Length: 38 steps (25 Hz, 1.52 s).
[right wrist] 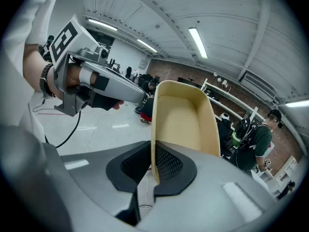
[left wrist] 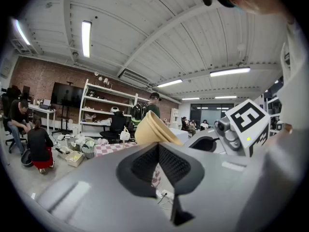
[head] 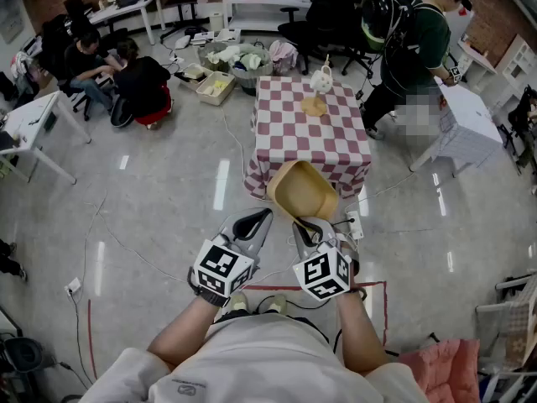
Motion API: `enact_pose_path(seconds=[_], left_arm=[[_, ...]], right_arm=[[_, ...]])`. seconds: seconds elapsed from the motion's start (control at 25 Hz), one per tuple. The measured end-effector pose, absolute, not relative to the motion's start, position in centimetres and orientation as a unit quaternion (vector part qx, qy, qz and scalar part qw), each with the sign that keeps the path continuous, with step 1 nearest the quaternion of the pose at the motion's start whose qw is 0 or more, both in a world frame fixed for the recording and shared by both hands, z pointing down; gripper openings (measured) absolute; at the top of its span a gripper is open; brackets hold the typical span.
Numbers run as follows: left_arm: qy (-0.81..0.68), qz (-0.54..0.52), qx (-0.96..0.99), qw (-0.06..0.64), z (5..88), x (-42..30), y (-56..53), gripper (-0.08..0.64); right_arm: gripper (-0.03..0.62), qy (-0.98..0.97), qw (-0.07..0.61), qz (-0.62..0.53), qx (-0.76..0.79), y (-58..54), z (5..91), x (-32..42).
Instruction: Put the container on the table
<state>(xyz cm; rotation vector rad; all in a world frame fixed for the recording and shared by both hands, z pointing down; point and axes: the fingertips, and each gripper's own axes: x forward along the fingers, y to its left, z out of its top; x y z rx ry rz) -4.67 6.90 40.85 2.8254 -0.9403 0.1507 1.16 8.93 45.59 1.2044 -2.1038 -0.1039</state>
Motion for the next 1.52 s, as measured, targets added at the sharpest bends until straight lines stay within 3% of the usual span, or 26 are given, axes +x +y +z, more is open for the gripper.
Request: enact_pose_path(seconds=[1.52], left_arm=[[-0.362,0.05,0.928,0.071,40.9,-0.9,4.0,0.006]], right_arm=[[0.026,-0.827,0.322,-0.044,0.459,6.5,46.0,7.3]])
